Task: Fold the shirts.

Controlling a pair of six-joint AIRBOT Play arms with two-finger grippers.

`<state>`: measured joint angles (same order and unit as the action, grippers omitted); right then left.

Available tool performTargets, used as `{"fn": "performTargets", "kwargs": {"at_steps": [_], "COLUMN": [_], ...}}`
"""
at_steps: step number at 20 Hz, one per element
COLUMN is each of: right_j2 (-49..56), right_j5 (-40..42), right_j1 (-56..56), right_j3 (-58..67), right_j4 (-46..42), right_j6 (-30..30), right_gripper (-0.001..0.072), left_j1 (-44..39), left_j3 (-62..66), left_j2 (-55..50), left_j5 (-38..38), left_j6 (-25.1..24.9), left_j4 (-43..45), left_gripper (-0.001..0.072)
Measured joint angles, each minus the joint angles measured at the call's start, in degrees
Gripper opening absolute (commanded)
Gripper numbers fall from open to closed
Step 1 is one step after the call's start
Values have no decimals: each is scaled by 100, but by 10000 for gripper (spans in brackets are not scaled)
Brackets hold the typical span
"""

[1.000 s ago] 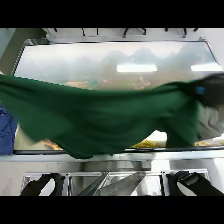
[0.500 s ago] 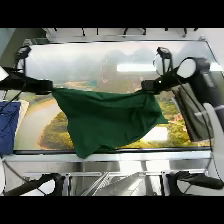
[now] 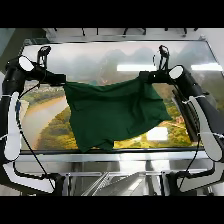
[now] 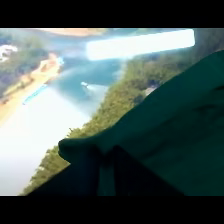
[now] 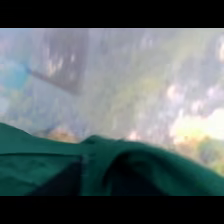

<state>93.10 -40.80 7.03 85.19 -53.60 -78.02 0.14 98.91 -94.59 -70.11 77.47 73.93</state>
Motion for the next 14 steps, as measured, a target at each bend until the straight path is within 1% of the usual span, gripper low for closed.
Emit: {"fn": "performTargets", "kwargs": {"at_steps": [1, 2, 3, 4, 5, 7, 9, 11, 14], "right_j2": [4, -28, -94, -214, -345, -710, -1060, -1421, -1897], "right_j5": [63, 81, 48, -83, -286, -962, -1886, -2664, -3272], "right_j1": [-15, -31, -59, -125, -210, -450, -695, -844, -920], "right_j3": [15, 39, 61, 85, 96, 118, 114, 59, -96], "right_j4": [31, 70, 103, 131, 133, 146, 157, 164, 269], "right_j6": [52, 61, 96, 109, 122, 142, 146, 151, 155], "right_gripper": [713, 712, 712, 710, 709, 707, 704, 703, 700], "left_j1": [33, 83, 155, 260, 374, 625, 850, 1071, 1419], "left_j3": [103, 210, 295, 350, 326, -79, -1005, -2326, -4238], "left_j2": [-33, -37, -24, 37, 146, 579, 1231, 1943, 2647], "left_j5": [-83, -216, -378, -627, -831, -1078, -1130, -1158, -1145], "left_j6": [0, 20, 59, 116, 157, 225, 262, 201, -177], "left_j4": [2, 2, 0, 2, 2, -4, -94, -468, -1447], "left_gripper": [710, 689, 652, 653, 653, 654, 654, 654, 654]}}
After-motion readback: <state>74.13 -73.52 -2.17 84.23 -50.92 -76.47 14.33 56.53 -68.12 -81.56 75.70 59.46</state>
